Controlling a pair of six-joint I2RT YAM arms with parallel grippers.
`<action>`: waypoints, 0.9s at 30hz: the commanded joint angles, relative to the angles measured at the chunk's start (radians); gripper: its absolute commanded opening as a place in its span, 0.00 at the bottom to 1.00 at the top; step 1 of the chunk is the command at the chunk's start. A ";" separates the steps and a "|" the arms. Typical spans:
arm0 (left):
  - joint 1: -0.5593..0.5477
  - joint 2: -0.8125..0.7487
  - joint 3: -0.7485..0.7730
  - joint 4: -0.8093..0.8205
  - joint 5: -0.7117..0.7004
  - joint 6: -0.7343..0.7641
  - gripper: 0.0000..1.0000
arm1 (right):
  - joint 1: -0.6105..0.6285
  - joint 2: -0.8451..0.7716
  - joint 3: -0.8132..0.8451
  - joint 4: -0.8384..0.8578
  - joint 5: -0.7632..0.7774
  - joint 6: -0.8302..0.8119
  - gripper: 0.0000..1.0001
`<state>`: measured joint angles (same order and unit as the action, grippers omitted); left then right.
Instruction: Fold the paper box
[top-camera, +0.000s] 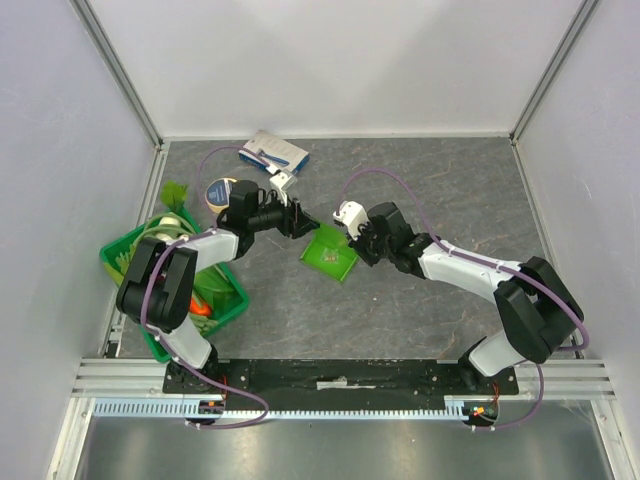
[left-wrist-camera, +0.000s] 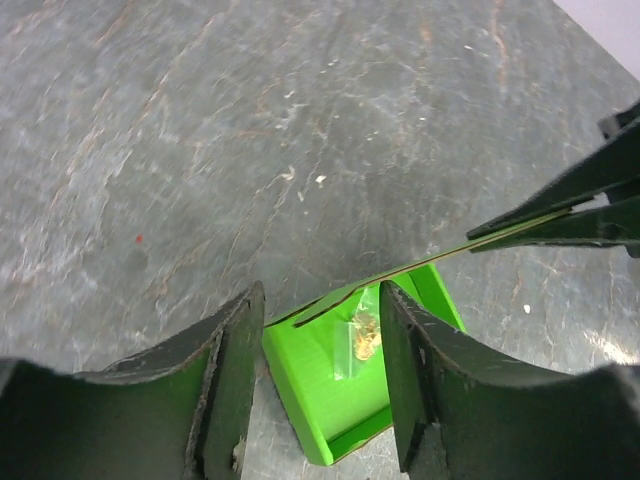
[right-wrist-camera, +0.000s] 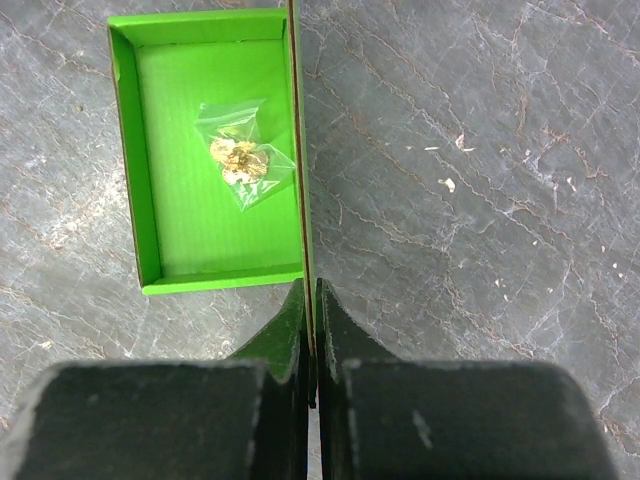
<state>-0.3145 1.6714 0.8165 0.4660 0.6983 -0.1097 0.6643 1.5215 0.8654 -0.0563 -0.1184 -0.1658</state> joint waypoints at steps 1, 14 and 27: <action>0.002 0.034 0.082 -0.076 0.161 0.168 0.53 | -0.006 0.014 0.034 0.003 -0.032 -0.009 0.00; -0.015 0.080 0.138 -0.211 0.109 0.272 0.47 | -0.015 0.017 0.037 -0.001 -0.009 -0.005 0.00; -0.055 0.076 0.158 -0.277 -0.020 0.286 0.29 | -0.020 0.012 0.038 0.000 0.026 0.015 0.00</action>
<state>-0.3443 1.7672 0.9516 0.2089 0.7303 0.1307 0.6498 1.5257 0.8722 -0.0620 -0.1219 -0.1646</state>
